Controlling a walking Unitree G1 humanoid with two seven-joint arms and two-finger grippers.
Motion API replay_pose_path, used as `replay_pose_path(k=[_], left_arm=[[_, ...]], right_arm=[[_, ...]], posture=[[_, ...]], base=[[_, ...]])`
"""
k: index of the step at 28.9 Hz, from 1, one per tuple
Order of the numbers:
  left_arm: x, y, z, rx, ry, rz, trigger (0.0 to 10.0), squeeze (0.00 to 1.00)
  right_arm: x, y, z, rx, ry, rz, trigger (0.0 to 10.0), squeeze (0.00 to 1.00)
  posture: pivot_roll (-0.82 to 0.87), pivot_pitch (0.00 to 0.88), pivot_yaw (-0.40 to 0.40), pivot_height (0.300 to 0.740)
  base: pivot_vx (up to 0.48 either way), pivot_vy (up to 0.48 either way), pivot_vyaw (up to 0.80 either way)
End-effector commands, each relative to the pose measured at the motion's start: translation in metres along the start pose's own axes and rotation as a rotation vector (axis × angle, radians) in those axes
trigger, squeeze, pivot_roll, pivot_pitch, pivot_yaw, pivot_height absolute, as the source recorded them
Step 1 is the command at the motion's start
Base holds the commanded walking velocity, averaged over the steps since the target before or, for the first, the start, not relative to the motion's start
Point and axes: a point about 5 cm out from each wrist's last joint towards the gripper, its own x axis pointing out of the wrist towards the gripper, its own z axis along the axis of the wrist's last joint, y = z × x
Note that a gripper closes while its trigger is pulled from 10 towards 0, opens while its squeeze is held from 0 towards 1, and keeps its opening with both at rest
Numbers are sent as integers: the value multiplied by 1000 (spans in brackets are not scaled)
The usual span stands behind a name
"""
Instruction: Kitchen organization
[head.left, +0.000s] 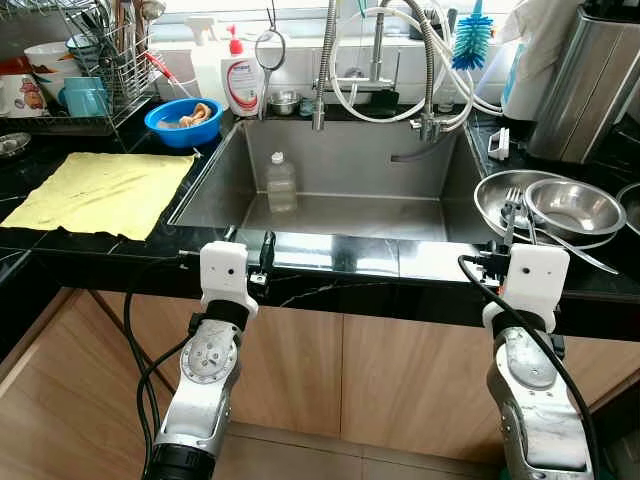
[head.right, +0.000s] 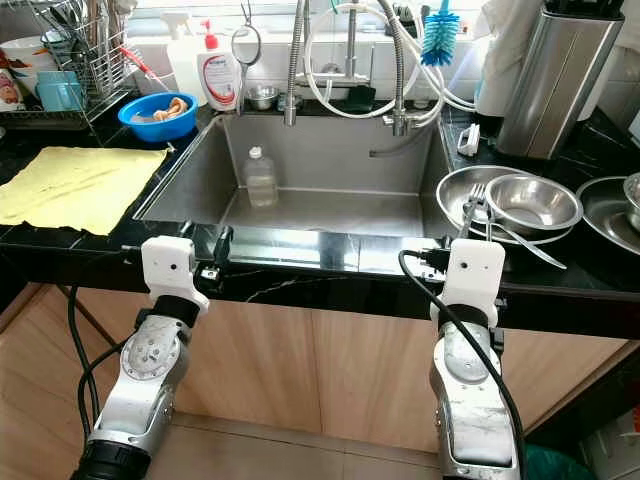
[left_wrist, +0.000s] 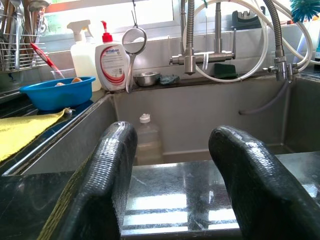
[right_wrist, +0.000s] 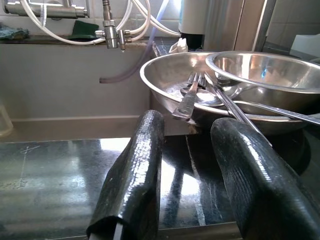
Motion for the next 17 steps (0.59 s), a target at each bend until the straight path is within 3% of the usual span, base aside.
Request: replay_pose_path(k=[1,16,17], left_arm=[[-2,1,-3,12,12,-5,10000,0],[-2,0,-3,9,10,-5,10000,0],[-2,0,-3,9,10,-4,10000,0]], right_arm=[[2,0,0,6,9,-3,10000,0],[8,-1,3,17,-13,-11,10000,0],[8,-1,3,17,-14,-10,8667,0]], posture=[[-142,0,46,740],[-142,0,45,740],[-142,0,45,740]], base=[[0,0,0],[0,0,0],[0,0,0]])
